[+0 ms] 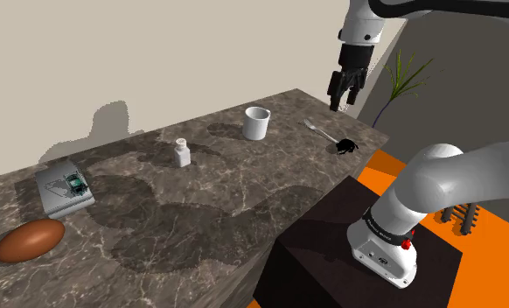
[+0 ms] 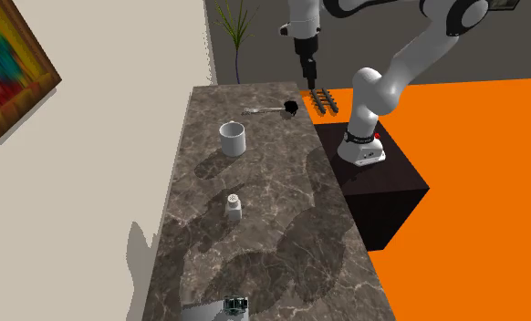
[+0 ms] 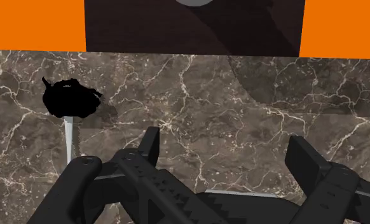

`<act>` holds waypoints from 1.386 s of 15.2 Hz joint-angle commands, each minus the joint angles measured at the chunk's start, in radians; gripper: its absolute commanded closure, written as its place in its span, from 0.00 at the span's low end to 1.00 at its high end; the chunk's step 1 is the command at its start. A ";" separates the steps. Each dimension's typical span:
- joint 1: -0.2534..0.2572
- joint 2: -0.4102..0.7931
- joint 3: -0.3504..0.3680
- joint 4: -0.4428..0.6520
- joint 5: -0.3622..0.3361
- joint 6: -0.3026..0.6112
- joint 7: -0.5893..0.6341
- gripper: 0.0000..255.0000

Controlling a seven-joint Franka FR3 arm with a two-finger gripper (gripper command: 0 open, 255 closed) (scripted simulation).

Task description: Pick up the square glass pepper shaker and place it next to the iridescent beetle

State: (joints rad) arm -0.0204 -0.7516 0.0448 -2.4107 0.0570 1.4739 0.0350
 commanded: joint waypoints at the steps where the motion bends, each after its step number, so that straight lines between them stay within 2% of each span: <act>1: 0.000 0.000 0.000 0.000 0.000 0.000 0.000 0.00; 11: 0.051 0.313 0.152 0.124 0.079 0.192 0.152 0.00; 16: 0.070 0.491 0.218 0.231 0.078 0.263 0.231 0.00; 21: 0.092 0.679 0.272 0.369 0.046 0.310 0.316 0.00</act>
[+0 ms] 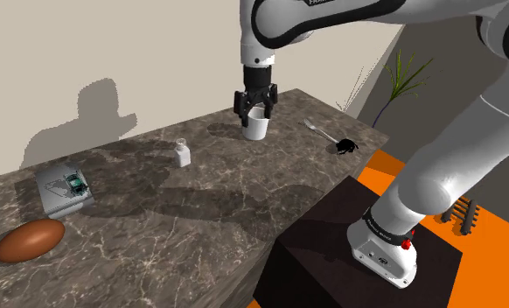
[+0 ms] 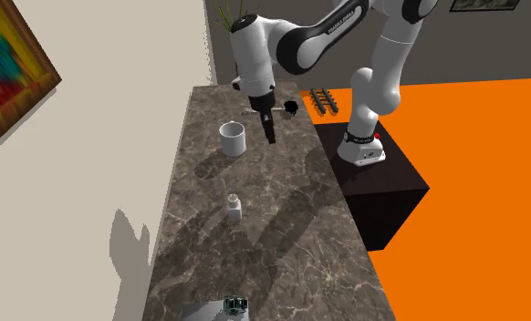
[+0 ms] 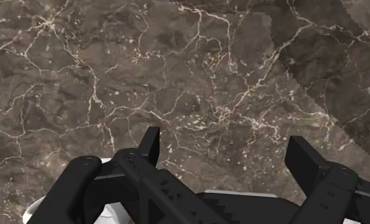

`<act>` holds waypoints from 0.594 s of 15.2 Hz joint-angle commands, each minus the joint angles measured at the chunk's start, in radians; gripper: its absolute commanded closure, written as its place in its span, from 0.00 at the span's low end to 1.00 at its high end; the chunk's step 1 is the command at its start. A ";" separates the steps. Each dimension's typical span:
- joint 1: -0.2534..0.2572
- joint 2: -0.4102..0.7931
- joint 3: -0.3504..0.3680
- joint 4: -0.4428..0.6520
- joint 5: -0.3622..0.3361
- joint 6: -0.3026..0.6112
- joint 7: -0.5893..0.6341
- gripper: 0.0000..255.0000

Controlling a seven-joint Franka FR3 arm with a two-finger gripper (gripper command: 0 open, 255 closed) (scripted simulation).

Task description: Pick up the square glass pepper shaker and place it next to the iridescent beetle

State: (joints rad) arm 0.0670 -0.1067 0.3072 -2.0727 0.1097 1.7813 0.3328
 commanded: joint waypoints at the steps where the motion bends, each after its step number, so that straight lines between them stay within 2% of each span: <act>1: 0.011 0.074 0.019 0.062 -0.016 0.009 0.036 0.00; 9: 0.088 0.399 0.058 0.368 -0.117 0.010 0.168 0.00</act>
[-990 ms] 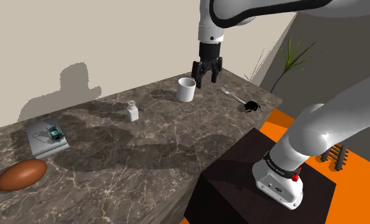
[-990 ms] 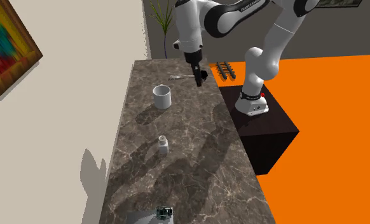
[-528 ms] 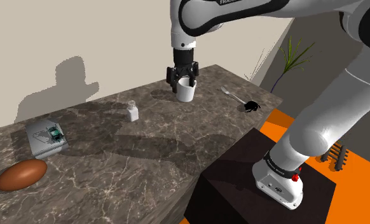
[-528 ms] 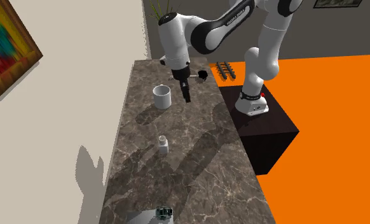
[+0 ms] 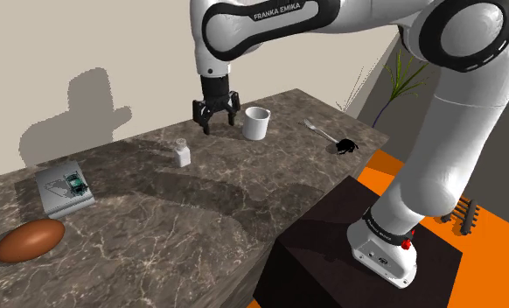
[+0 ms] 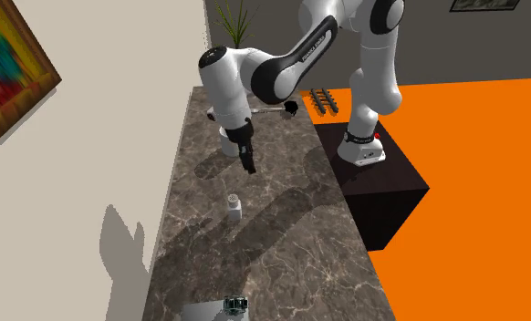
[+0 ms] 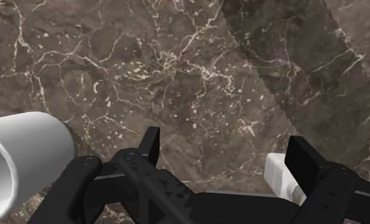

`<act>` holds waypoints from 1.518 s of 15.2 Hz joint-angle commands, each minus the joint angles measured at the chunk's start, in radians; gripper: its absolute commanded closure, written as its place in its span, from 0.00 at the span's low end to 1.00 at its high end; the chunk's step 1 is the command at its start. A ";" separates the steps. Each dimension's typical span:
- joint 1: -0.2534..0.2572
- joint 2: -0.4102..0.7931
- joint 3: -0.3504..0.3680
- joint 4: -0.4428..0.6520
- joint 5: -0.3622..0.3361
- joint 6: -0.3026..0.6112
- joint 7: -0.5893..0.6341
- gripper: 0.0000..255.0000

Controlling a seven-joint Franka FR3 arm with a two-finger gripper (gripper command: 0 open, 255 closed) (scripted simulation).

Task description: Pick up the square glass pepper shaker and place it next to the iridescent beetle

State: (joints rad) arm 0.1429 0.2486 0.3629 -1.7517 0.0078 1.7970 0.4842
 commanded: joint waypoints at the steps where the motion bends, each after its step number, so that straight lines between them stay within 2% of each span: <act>1: 0.026 0.087 0.003 0.094 -0.028 -0.013 0.031 0.00; 5: 0.089 0.266 0.000 0.307 -0.081 -0.057 0.078 0.00; 10: 0.184 0.506 -0.018 0.644 -0.134 -0.159 0.111 0.00; 17: 0.173 0.492 -0.018 0.525 -0.133 -0.056 0.115 0.00; 23: 0.172 0.492 -0.018 0.517 -0.133 -0.048 0.115 0.00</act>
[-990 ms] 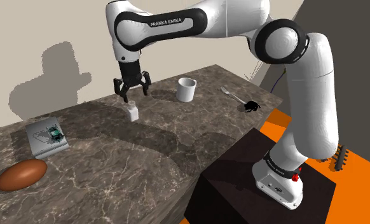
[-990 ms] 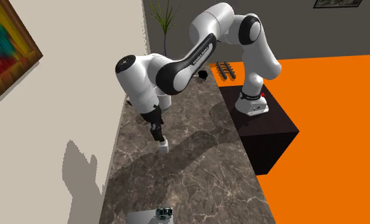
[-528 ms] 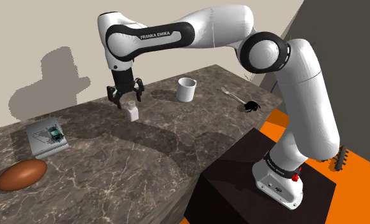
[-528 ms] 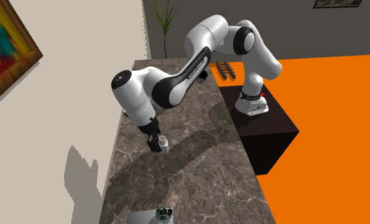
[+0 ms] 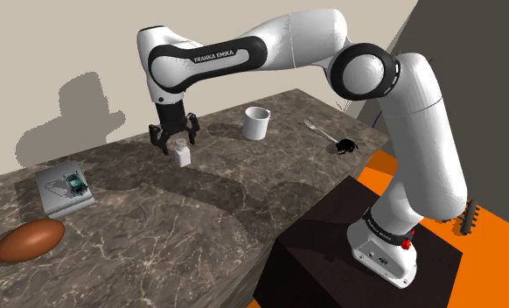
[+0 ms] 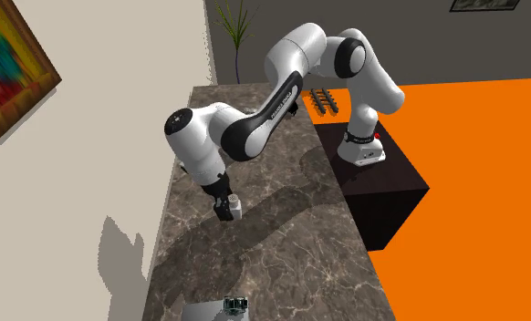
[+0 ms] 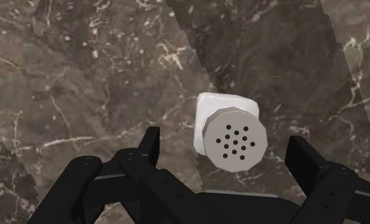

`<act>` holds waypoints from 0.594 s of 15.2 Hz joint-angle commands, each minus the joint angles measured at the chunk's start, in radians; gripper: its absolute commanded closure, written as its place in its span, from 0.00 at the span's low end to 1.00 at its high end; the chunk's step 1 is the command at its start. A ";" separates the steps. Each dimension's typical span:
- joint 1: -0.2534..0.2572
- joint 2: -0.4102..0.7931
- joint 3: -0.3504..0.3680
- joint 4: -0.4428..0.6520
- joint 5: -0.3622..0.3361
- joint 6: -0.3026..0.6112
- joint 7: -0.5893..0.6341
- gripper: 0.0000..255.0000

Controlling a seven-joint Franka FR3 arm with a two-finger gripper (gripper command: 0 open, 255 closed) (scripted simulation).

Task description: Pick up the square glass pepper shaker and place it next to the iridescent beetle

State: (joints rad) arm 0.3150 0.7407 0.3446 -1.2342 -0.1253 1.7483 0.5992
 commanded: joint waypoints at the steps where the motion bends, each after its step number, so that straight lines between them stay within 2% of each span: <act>1: 0.000 0.000 0.000 -0.001 0.000 0.001 0.000 0.00; 2: 0.000 0.000 0.000 -0.001 0.000 0.001 0.000 0.00; 3: 0.000 0.000 0.000 -0.001 0.000 0.001 0.000 1.00; 9: 0.000 0.000 0.000 -0.001 0.000 0.001 0.000 1.00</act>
State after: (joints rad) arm 0.3150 0.7404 0.3446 -1.2346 -0.1253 1.7490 0.5993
